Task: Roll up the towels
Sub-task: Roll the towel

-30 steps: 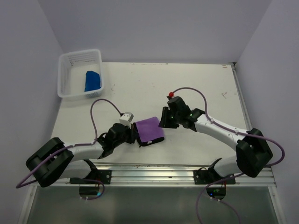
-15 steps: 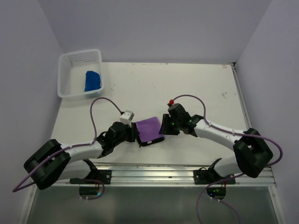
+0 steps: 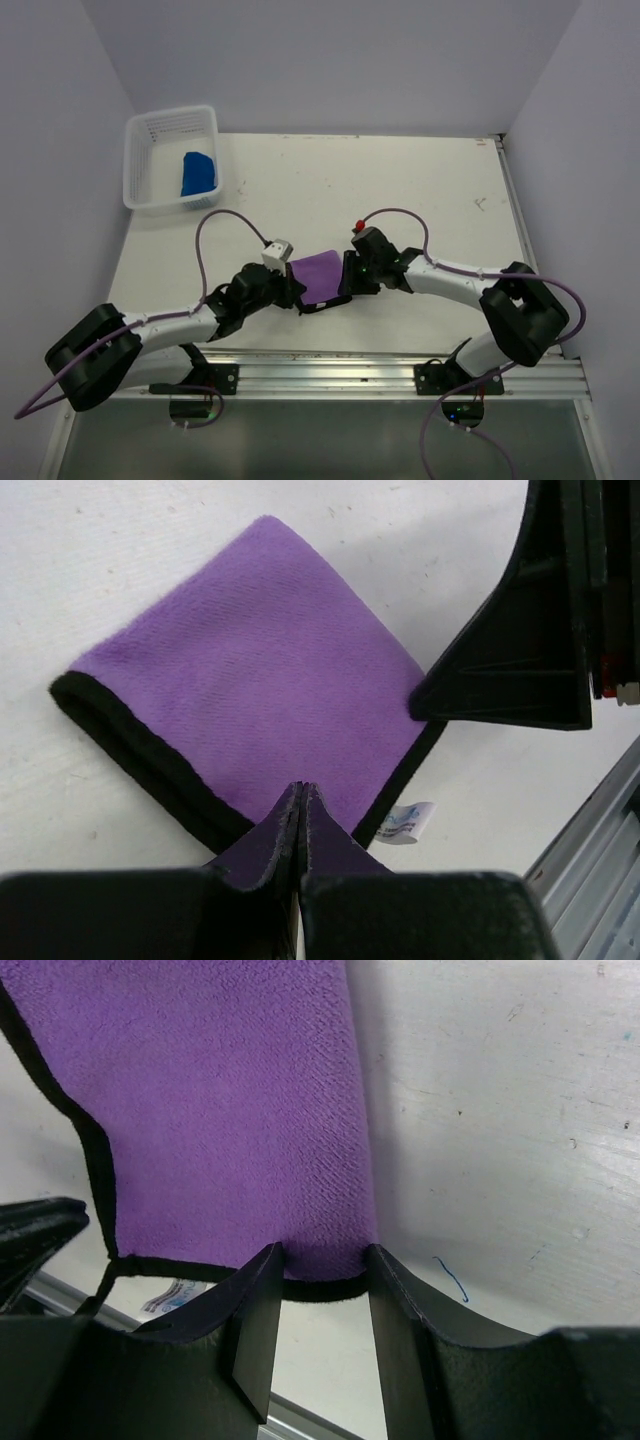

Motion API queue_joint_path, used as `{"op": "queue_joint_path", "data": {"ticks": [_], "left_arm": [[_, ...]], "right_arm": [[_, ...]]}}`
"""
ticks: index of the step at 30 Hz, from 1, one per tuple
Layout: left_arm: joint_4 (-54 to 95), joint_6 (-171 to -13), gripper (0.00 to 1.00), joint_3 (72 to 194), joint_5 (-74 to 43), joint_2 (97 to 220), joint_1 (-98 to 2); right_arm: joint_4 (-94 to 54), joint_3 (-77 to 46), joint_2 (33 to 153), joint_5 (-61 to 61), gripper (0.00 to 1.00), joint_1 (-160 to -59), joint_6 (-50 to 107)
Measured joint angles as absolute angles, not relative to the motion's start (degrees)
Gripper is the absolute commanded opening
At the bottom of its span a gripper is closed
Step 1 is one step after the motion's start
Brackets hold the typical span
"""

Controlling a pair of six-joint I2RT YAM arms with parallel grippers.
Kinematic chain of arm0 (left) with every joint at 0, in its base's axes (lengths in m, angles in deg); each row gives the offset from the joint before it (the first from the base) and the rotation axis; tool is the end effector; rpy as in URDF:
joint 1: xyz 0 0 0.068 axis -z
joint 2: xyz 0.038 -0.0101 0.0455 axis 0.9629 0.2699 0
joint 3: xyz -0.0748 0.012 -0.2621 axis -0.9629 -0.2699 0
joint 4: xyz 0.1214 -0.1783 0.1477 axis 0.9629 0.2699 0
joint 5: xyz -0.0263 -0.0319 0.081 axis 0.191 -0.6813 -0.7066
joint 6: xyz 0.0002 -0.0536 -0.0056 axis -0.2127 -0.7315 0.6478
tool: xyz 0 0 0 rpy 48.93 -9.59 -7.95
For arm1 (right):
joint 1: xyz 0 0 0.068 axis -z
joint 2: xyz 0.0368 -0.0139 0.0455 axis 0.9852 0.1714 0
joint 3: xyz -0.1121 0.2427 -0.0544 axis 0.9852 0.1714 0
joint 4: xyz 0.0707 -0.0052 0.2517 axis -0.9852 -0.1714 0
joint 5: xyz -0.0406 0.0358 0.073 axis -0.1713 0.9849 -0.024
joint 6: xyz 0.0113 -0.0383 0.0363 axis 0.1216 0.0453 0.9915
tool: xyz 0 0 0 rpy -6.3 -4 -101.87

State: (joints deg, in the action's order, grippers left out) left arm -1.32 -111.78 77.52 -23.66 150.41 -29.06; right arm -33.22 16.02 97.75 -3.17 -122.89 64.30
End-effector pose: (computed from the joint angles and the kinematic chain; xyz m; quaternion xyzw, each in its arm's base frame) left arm 0.1530 -0.1546 0.1562 0.1054 0.8439 -0.3255 0.4132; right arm 0.2084 0.1961 0.1691 -0.0135 0.9546 0.2255 0.1940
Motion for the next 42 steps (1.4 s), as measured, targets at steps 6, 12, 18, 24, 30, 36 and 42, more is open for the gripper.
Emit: {"op": "queue_joint_path", "data": {"ticks": [6,12,18,24,30,36,42], "left_arm": [[-1.9,-113.2,0.00,77.5,-23.3,153.2,-24.6],[-5.0,-114.8,0.00,75.6,-23.3,156.2,-21.2],[-9.1,-116.3,0.00,73.3,-23.7,158.1,-20.5],[-10.5,-117.1,0.00,72.8,-24.2,158.5,-20.3],[-10.6,-117.1,0.00,72.8,-24.4,158.5,-20.3],[-10.6,-117.1,0.00,72.8,-24.5,158.5,-20.3],[-9.3,-117.1,0.00,72.8,-24.6,157.1,-20.3]], "right_arm": [[-33.2,16.0,98.3,-3.8,0.42,-123.0,64.3],[-33.4,16.1,98.8,-4.5,0.42,-123.2,64.0],[-33.6,16.1,99.2,-4.7,0.42,-123.3,63.9],[-33.7,16.0,100.2,-4.8,0.41,-123.3,63.8],[-32.8,16.4,100.4,-4.6,0.31,-123.3,63.9],[-30.8,17.5,100.3,-3.8,0.10,-123.4,63.8],[-30.7,17.5,100.2,-3.4,0.02,-123.4,63.0]]}}
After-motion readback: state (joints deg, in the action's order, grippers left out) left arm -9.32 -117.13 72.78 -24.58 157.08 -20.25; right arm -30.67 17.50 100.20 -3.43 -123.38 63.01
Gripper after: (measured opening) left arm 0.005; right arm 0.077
